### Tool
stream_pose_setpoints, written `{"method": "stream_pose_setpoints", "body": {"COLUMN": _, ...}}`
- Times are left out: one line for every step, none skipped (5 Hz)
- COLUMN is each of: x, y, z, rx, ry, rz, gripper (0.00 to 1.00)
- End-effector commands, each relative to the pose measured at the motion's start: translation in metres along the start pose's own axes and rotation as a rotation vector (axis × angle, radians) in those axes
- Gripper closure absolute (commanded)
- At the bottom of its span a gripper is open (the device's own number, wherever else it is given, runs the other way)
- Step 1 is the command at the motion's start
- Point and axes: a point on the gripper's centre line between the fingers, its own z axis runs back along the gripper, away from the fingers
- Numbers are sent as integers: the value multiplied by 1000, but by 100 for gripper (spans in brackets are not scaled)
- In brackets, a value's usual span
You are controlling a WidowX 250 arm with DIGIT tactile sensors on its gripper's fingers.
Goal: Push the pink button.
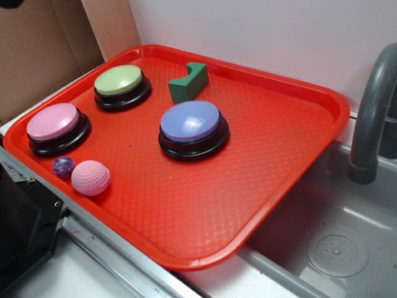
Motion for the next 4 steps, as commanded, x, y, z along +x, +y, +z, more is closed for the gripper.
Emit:
{"method": "stream_pose_setpoints", "body": {"x": 0, "y": 0, "z": 0, "rx": 0, "ry": 0, "rz": 0, "gripper": 0}}
{"method": "stream_pose_setpoints", "body": {"x": 6, "y": 45, "z": -48, "rx": -1, "ry": 88, "rz": 3, "gripper": 0}}
{"method": "stream_pose_setpoints", "body": {"x": 24, "y": 90, "z": -82, "rx": 85, "ry": 105, "rz": 48, "gripper": 0}}
{"method": "stream_pose_setpoints", "body": {"x": 35, "y": 119, "z": -132, "rx": 76, "ry": 102, "rz": 74, "gripper": 0}}
